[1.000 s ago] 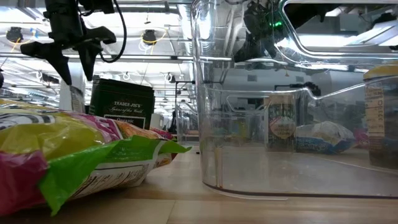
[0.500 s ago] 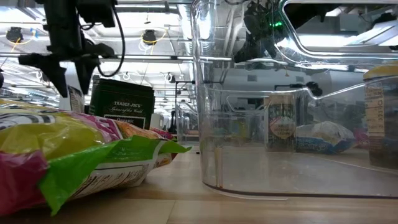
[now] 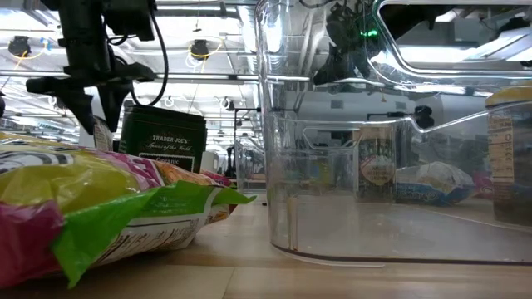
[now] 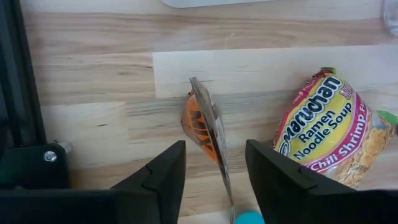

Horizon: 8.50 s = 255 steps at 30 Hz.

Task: Pick & Place Food Item
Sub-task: Put the orange seasoning pack into the top transparent bin, then put the top green noodle pack into the bottom transparent bin

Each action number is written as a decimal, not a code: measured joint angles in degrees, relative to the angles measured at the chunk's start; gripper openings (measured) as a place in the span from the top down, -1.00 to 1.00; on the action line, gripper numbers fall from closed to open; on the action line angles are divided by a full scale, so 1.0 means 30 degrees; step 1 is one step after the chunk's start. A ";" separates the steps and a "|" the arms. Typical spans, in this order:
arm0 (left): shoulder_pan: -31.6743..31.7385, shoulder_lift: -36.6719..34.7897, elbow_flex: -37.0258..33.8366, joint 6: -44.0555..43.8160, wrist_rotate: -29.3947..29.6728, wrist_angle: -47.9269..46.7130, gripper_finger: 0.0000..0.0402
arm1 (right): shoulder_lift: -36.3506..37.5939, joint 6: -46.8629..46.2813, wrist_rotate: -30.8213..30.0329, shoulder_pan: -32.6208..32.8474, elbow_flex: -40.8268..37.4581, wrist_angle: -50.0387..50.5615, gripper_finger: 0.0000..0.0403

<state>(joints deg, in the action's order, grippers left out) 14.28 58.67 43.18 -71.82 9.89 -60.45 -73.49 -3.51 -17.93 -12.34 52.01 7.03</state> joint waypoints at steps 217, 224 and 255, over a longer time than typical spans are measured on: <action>0.5129 1.2764 0.1276 1.4138 -0.3299 2.7936 1.00 | 0.0000 0.1326 0.0000 -0.0022 0.0007 -0.0362 0.93; 0.5127 1.2764 0.1282 1.4131 -0.3300 2.7970 1.00 | 0.0007 0.1375 0.0000 -0.0022 0.0007 -0.0663 0.93; 0.5081 0.9514 0.1269 1.4444 -0.3299 2.6101 0.45 | 0.0007 0.1348 0.0000 -0.0022 0.0007 -0.0624 0.93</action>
<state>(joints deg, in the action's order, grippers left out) 29.53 87.22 46.98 -28.49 -0.01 17.86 -73.47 0.54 -17.93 -12.40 52.03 5.15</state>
